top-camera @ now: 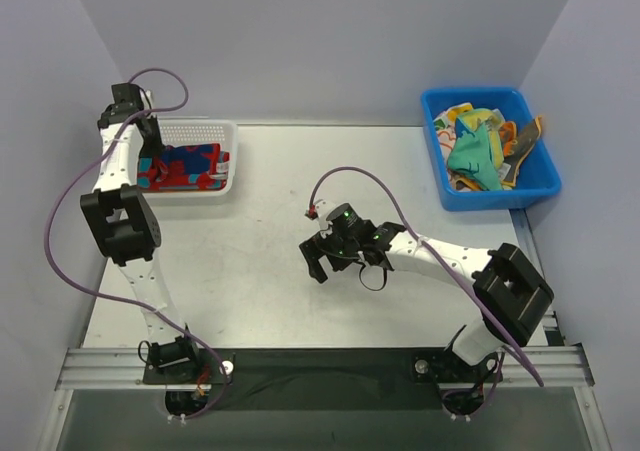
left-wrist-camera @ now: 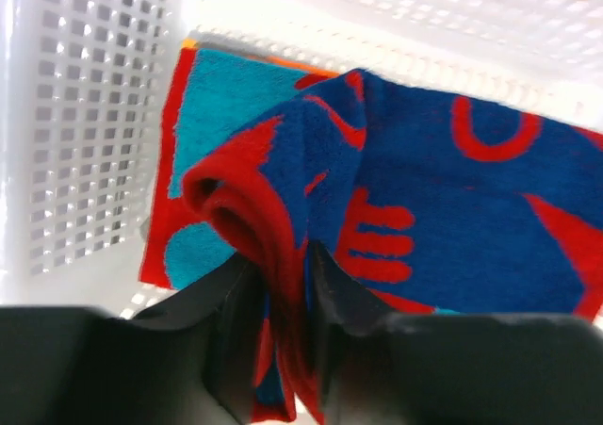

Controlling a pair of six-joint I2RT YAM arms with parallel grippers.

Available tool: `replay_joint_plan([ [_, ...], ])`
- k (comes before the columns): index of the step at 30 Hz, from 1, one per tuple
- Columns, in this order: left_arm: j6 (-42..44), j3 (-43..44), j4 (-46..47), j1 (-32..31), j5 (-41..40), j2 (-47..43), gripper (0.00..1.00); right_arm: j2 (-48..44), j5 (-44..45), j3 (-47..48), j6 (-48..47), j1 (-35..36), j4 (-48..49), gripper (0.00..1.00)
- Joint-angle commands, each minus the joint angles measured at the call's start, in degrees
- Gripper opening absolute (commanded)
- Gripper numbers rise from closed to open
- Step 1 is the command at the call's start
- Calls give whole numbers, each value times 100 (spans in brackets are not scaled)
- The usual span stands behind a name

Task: Fold and stack the towels
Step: Neatly place the folded towel into the bin

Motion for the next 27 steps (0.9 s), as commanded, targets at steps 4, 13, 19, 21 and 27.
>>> replay_joint_plan([
  [4, 32, 216, -33, 8, -1337, 21, 63, -68, -20, 139, -71, 7, -206, 100],
  [13, 374, 427, 126, 8, -2712, -427, 81, -270, 77, -37, -159, 7, -215, 100],
  [19, 146, 339, 178, -150, -2362, -752, 83, -367, 138, -72, -142, 7, -198, 100],
  [21, -90, 94, 318, -282, -1845, -919, 81, -420, 261, -89, -107, -2, -180, 100],
  [27, -749, -1222, 1126, -896, -807, -1332, 53, -587, 569, -133, 52, -37, -180, 99],
])
